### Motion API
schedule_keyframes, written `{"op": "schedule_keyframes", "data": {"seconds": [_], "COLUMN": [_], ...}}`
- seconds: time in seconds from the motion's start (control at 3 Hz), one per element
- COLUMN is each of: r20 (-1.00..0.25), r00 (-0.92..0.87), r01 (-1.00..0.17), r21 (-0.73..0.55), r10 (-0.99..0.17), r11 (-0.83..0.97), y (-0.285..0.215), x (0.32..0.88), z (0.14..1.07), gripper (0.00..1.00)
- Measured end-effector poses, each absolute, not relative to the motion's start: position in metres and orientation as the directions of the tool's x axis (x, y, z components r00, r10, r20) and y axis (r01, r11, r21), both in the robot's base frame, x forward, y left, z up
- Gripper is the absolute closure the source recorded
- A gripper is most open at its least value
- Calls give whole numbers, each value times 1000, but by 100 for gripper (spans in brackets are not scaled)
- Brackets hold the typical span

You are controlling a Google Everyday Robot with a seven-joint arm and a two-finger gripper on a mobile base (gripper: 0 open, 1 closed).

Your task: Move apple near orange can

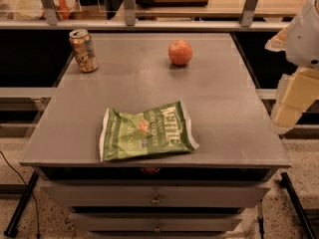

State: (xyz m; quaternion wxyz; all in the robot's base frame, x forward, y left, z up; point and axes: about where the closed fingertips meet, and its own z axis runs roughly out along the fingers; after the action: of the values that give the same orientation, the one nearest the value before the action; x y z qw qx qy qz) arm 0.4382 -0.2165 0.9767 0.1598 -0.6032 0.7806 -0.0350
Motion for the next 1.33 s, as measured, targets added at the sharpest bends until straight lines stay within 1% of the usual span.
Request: {"op": "schedule_keyframes", "data": {"seconds": [0.33,0.67,1.0,1.33], "r20": [-207,-227,-300,-439], "r00": [-221,-228,-225,-209], "r01": [-930,-913,-888,-869], "r21": [-248,-288,-329,-327], "r10": [-953,-947,-927,-874], "r11": [270,289,321,372], "y": [-217,-220,-219,-223], "x": [438,453,501,569], "z": [977,977,973,957], "gripper": [0,0,0,0]}}
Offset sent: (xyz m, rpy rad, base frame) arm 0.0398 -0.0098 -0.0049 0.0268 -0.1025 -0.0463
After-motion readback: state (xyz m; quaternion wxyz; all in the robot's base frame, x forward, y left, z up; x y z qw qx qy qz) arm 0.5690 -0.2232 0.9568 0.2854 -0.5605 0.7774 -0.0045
